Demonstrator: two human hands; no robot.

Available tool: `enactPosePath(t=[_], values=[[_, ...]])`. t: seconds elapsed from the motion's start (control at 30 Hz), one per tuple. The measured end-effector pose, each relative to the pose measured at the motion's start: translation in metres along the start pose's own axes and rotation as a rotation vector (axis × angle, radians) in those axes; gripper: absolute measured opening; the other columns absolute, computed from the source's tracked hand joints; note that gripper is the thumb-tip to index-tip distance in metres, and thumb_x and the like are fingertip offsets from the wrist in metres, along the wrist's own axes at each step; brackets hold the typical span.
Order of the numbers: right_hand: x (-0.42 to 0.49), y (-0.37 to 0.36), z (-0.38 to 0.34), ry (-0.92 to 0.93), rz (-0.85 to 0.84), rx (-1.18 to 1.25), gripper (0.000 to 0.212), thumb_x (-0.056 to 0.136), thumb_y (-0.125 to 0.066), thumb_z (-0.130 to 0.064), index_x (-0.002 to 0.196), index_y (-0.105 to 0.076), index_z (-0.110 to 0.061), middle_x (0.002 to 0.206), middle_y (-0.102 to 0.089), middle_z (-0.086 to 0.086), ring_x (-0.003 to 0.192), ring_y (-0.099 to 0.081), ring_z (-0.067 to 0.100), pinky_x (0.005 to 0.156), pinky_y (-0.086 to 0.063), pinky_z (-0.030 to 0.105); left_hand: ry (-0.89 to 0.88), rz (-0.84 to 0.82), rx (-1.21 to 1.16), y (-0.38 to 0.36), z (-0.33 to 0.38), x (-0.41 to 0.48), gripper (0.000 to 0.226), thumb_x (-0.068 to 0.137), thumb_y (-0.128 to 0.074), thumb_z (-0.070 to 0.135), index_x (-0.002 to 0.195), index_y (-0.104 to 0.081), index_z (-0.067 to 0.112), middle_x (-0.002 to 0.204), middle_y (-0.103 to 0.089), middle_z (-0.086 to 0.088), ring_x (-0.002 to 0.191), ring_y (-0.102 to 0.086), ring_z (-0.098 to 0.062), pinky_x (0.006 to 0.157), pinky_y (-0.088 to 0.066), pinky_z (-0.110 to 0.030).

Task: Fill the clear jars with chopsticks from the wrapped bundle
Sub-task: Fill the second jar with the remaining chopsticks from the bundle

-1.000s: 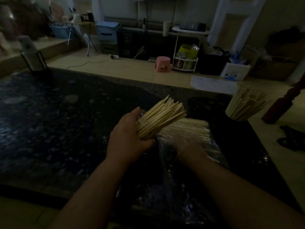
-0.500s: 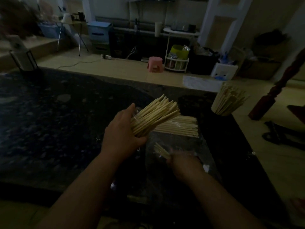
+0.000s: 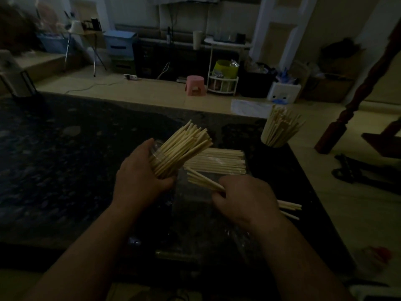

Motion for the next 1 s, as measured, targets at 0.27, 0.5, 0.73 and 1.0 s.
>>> enactPosePath(t=[0.27, 0.5, 0.73, 1.0], values=[[0.004, 0.03, 0.0, 0.178, 0.564, -0.089, 0.022, 0.079, -0.046, -0.038, 0.073, -0.053, -0.017, 0.078, -0.055, 0.007, 0.072, -0.05, 0.029, 0.063, -0.023, 0.033, -0.038, -0.027, 0.03, -0.008, 0.006, -0.002, 0.106, 0.052, -0.088, 0.042, 0.143, -0.037, 0.024, 0.13, -0.056, -0.005, 0.115, -0.055, -0.027, 0.095, -0.048, -0.05], [0.008, 0.029, 0.023, 0.043, 0.673, 0.07, 0.013, 0.084, -0.07, -0.027, 0.082, -0.063, -0.016, 0.08, -0.046, 0.007, 0.056, -0.042, 0.023, 0.047, -0.029, 0.03, -0.095, -0.087, 0.079, -0.02, 0.008, -0.005, 0.107, 0.052, -0.088, 0.041, 0.145, -0.036, 0.027, 0.135, -0.053, 0.0, 0.12, -0.05, -0.025, 0.099, -0.043, -0.051], [0.005, 0.033, 0.027, 0.057, 0.864, 0.426, 0.024, 0.088, -0.065, -0.02, 0.101, -0.072, -0.001, 0.096, -0.057, 0.008, 0.082, -0.045, 0.0, 0.076, -0.04, 0.009, -0.111, -0.129, 0.075, -0.025, 0.011, -0.005, 0.109, 0.054, -0.087, 0.04, 0.147, -0.031, 0.03, 0.14, -0.048, 0.004, 0.125, -0.046, -0.02, 0.104, -0.04, -0.046], [0.01, 0.043, 0.025, 0.093, 0.914, 0.878, 0.02, 0.094, -0.052, -0.034, 0.092, -0.069, -0.023, 0.086, -0.067, 0.002, 0.084, -0.061, -0.004, 0.078, -0.044, 0.01, -0.135, -0.165, 0.089, -0.023, 0.012, -0.006, 0.109, 0.058, -0.085, 0.04, 0.149, -0.027, 0.031, 0.144, -0.044, 0.004, 0.129, -0.04, -0.019, 0.107, -0.035, -0.041]])
Point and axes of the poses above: each hand's wrist, its own x-axis towards the middle knuckle, its own y-axis out of the back of the hand, z = x × y, the point moved 7 cm from there along x, towards the middle knuckle
